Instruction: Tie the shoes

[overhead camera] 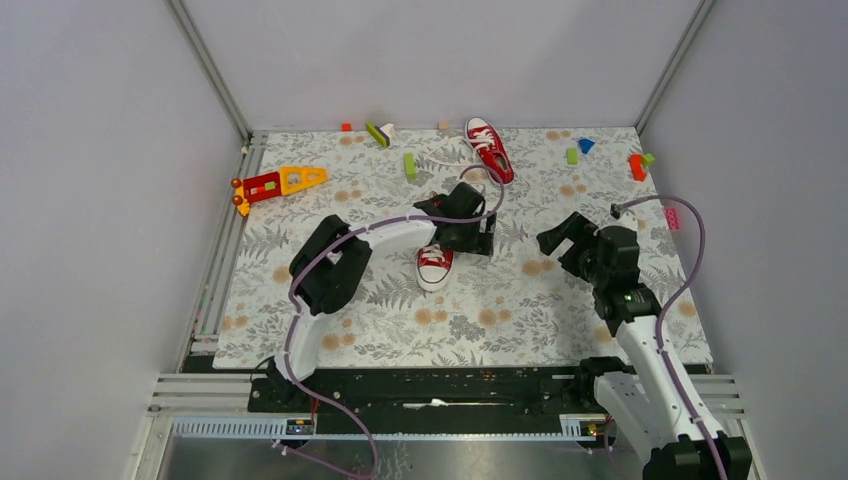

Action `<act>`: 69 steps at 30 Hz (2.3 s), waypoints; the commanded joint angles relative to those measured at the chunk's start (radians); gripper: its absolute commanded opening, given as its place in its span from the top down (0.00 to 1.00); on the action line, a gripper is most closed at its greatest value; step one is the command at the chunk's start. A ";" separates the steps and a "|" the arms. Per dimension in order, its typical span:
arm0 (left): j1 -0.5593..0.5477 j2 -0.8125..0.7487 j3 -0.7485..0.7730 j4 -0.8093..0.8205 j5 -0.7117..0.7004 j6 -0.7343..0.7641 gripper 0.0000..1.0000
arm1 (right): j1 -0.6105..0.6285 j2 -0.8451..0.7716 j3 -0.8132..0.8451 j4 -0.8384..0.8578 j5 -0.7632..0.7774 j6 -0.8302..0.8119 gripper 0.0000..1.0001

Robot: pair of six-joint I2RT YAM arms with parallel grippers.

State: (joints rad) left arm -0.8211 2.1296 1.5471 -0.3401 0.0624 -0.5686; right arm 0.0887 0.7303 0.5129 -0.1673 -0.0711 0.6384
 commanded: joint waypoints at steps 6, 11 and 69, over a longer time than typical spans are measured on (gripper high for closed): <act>0.273 -0.054 -0.121 -0.092 -0.044 -0.049 0.19 | -0.003 0.371 0.319 0.073 -0.085 -0.071 0.01; 0.416 -0.086 -0.187 -0.058 0.005 -0.037 0.19 | 0.000 0.704 0.583 0.035 -0.074 -0.157 0.01; 0.368 -0.823 -0.791 0.378 0.107 -0.181 0.16 | 0.412 0.682 0.516 -0.201 -0.093 -0.336 0.95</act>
State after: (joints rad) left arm -0.4416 1.3357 0.7567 -0.0345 0.1516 -0.7494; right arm 0.4221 1.6115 1.2316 -0.5285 -0.0242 0.2920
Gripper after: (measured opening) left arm 0.840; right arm 0.147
